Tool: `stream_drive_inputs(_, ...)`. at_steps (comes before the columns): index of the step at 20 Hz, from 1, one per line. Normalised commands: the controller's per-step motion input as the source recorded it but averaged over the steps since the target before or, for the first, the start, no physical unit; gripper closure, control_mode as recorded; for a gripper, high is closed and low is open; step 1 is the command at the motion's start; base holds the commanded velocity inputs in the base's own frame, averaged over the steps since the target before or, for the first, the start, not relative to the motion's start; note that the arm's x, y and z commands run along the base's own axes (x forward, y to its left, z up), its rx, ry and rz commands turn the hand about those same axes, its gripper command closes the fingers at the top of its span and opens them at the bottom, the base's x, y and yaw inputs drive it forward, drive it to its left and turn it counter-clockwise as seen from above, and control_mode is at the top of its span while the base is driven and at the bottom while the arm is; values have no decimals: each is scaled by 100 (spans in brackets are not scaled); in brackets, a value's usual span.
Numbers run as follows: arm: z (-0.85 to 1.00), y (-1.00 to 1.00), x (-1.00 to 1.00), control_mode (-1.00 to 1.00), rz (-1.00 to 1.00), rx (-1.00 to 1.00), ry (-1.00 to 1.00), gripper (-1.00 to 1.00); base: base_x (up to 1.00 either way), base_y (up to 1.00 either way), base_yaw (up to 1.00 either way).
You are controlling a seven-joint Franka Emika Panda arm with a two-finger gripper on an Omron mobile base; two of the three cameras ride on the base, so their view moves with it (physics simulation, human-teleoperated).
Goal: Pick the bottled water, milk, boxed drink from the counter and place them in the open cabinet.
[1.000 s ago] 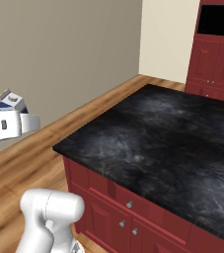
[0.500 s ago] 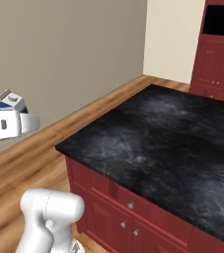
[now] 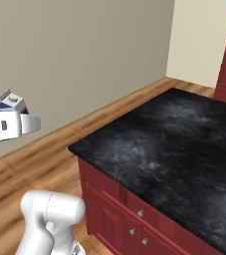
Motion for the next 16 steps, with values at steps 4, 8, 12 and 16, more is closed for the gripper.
stream_drive_inputs(4, 0, 0, 0, 100, 0, 0, 0, 100, -21, 0, 28)
stream_drive_inputs(8, 0, 0, 0, 100, 0, 0, 0, 100, -35, 0, 28)
stream_drive_inputs(12, 0, 0, 0, 100, 0, 0, 0, 100, -46, 0, 29)
stream_drive_inputs(16, 0, 0, 0, 100, 0, 0, 0, 100, -56, 0, 29)
